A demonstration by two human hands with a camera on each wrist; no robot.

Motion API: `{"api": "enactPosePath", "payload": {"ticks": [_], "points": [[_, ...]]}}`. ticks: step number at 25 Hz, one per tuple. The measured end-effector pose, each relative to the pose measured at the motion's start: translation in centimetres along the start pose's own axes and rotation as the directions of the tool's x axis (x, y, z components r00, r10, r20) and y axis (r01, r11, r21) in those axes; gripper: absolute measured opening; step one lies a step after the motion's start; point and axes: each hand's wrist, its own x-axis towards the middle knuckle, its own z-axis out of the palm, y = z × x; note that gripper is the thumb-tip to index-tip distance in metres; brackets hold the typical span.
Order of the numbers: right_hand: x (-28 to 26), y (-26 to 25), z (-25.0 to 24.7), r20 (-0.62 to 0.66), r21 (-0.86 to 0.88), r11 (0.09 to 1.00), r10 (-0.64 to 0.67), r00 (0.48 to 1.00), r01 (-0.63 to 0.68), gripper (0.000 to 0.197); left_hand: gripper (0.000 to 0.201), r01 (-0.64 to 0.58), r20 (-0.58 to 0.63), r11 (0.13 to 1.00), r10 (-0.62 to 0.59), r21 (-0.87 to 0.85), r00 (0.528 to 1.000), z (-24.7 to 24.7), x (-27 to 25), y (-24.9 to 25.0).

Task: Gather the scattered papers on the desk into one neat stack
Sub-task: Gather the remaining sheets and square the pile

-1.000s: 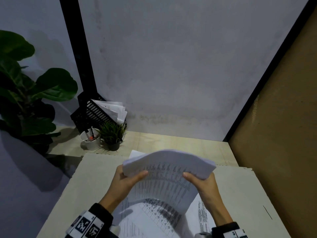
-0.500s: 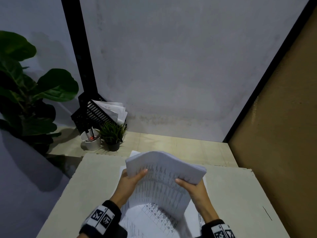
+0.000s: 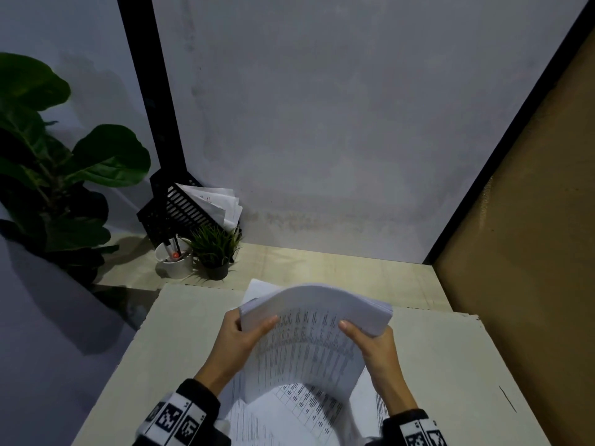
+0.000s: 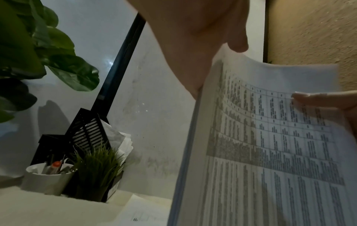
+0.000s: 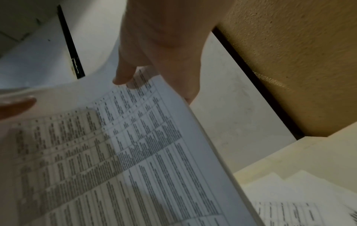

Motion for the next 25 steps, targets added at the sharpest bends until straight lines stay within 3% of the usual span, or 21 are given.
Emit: {"api": "enactPosePath", "payload": {"ticks": [2, 5, 7, 11, 14, 16, 18, 21, 23, 25], "points": [[-0.3, 0.3, -0.1, -0.019, 0.001, 1.000, 0.004, 1.000, -0.004, 0.025, 0.022, -0.055, 0.027, 0.998, 0.055, 0.003, 0.998, 0.0, 0.0, 0.7], [-0.7, -0.3, 0.1, -0.051, 0.040, 0.999, -0.012, 0.999, 0.014, 0.016, 0.045, -0.143, 0.037, 0.990, 0.142, 0.012, 0.989, 0.1, 0.1, 1.2], [-0.6, -1.4, 0.3, -0.049, 0.058, 0.995, -0.079, 0.996, 0.082, 0.007, 0.049, -0.176, 0.007, 0.984, 0.176, 0.033, 0.984, 0.4, 0.2, 1.1], [0.1, -2.5, 0.3, -0.009, 0.003, 0.986, -0.166, 0.986, 0.166, 0.043, 0.032, -0.187, -0.050, 0.980, 0.191, 0.074, 0.980, 0.7, 0.3, 1.0], [0.4, -2.6, 0.2, 0.022, 0.019, 0.987, -0.163, 0.986, 0.163, 0.046, 0.028, -0.162, -0.027, 0.982, 0.165, 0.092, 0.986, 0.5, 0.2, 1.2], [0.4, -2.6, -0.2, 0.062, 0.042, 0.990, -0.137, 0.989, 0.135, 0.040, 0.039, -0.157, 0.043, 0.987, 0.155, 0.046, 0.987, 0.2, 0.0, 1.1], [0.1, -1.7, -0.7, 0.121, 0.053, 0.997, -0.061, 0.991, 0.055, 0.018, 0.056, -0.089, 0.082, 0.996, 0.087, 0.018, 0.993, 0.0, -0.2, 0.2], [-1.1, 1.2, -0.2, 0.095, -0.085, 0.992, 0.099, 0.990, -0.091, 0.027, 0.072, 0.124, 0.027, 0.992, -0.124, 0.027, 0.992, -0.3, -0.6, -3.0], [-1.6, 1.9, 0.6, 0.046, -0.131, 0.984, 0.131, 0.990, -0.124, 0.022, 0.083, 0.173, 0.010, 0.984, -0.174, 0.041, 0.985, -0.7, -0.5, -4.5], [-1.4, 0.7, 1.2, 0.023, -0.149, 0.981, 0.129, 0.991, -0.125, 0.013, 0.080, 0.193, -0.015, 0.980, -0.192, 0.041, 0.981, -1.1, -0.2, -4.4]]}}
